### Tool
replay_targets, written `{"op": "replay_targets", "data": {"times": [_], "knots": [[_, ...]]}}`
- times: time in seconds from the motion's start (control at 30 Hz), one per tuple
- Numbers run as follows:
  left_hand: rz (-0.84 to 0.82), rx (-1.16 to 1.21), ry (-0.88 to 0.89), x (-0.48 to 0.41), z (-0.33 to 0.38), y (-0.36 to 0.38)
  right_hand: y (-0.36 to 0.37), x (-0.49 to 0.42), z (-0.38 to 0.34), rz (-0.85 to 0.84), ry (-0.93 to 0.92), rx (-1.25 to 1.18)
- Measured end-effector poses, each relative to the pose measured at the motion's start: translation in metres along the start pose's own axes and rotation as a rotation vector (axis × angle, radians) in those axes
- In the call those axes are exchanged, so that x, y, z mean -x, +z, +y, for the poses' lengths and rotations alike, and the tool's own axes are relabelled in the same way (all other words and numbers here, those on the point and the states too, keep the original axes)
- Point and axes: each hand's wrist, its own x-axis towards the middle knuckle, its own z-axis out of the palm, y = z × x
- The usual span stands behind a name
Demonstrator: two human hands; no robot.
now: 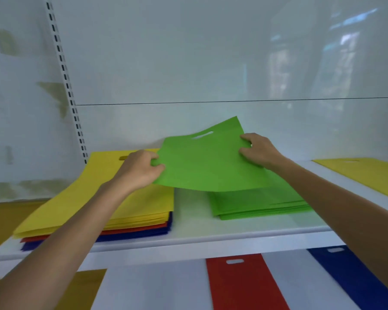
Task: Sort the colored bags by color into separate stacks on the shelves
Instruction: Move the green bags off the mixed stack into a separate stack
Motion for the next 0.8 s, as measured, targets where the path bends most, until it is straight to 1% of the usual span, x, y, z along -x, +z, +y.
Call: {"op": "replay_targets", "data": {"times": [0.13,0.27,0.37,0.43,0.47,0.53,0.67,0.8], "knots": [[-0.032,-0.007,0.029,-0.003,0.043,0.032,-0.032,-0.002,0.041,-0.031,0.014,-0.001],[-0.093,-0.048,0.033,0.001,0.074,0.068,-0.041,-0.005,0.077,-0.095,0.043,0.067],[-0.171,-0.100,0.002,0.006,0.079,0.093,-0.030,-0.009,0.105,-0.255,0.094,0.235],[-0.236,-0.130,-0.075,0.011,0.077,0.106,-0.020,-0.011,0.124,-0.354,0.134,0.357],[-0.254,-0.138,-0.120,0.015,0.076,0.111,-0.016,-0.011,0.132,-0.381,0.154,0.373],[-0.252,-0.106,-0.171,0.020,0.076,0.115,-0.015,-0.009,0.141,-0.387,0.171,0.346],[-0.194,0.019,-0.137,0.022,0.083,0.115,-0.022,-0.007,0.148,-0.367,0.168,0.308],[-0.252,0.064,-0.141,0.025,0.101,0.117,-0.037,-0.002,0.148,-0.383,0.190,0.226]]}}
